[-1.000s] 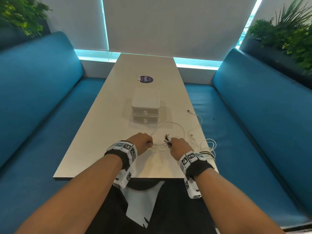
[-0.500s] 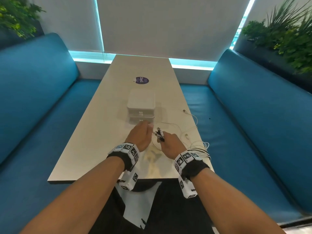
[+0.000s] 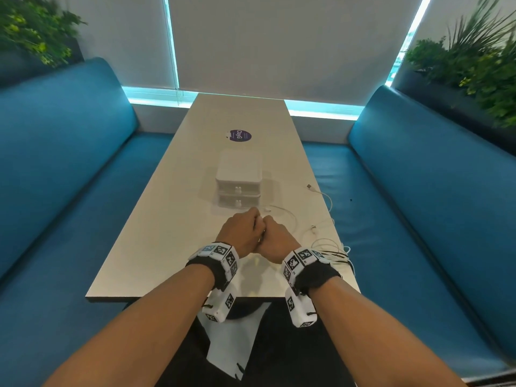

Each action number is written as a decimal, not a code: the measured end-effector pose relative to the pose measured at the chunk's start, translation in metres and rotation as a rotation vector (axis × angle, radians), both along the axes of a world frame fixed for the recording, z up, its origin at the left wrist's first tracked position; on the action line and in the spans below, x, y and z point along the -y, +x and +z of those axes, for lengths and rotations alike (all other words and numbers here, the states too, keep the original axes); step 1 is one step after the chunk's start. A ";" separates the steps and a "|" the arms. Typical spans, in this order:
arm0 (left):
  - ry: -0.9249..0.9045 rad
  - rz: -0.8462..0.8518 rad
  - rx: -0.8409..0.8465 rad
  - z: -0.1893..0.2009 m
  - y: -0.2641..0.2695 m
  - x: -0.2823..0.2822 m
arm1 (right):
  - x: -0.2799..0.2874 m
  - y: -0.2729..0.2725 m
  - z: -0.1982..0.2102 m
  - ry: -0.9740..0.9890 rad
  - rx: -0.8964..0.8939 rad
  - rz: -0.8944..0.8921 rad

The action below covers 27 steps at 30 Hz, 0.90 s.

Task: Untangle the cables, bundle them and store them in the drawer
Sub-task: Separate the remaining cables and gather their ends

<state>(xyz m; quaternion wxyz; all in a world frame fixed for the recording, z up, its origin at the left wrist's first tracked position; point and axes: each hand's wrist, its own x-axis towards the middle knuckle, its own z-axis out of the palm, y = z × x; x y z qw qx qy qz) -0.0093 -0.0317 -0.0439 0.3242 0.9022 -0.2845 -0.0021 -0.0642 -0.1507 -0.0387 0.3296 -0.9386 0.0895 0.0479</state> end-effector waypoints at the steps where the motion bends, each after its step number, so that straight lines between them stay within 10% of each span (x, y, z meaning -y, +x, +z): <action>1: -0.014 -0.007 -0.011 0.001 0.000 0.000 | -0.001 0.000 0.000 0.005 -0.003 0.005; 16: 0.036 0.084 -0.034 0.014 0.013 -0.009 | -0.011 0.007 0.003 0.131 -0.006 0.014; 27: -0.069 0.159 -0.013 0.023 0.038 -0.042 | -0.005 0.000 0.009 -0.268 0.052 0.229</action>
